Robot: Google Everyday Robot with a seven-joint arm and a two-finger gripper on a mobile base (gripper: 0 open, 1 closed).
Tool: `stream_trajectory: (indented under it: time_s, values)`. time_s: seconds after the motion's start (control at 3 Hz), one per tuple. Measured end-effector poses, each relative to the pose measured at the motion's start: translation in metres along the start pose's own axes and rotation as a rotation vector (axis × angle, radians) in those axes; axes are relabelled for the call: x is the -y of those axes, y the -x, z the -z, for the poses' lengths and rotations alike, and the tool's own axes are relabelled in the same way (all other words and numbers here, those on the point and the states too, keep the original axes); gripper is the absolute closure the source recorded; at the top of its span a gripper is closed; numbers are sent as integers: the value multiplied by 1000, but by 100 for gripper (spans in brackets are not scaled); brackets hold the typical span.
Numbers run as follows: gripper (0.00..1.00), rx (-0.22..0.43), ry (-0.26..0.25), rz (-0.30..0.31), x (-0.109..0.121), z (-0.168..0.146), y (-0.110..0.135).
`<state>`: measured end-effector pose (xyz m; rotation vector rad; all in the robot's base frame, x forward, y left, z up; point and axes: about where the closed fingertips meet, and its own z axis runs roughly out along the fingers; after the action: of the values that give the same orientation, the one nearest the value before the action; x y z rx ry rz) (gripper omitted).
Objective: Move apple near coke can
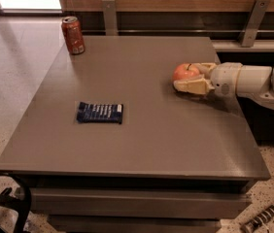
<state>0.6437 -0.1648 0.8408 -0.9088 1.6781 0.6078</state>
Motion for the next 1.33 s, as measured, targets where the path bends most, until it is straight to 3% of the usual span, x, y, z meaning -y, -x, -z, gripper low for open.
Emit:
stream_trajectory:
  time_s: [0.33, 0.67, 1.0, 1.33]
  values:
    - [100, -9, -4, 11, 2, 1, 7]
    - [100, -57, -25, 67, 13, 5, 45]
    - [100, -93, -33, 141, 29, -11, 96]
    - [100, -104, -61, 174, 36, -46, 121]
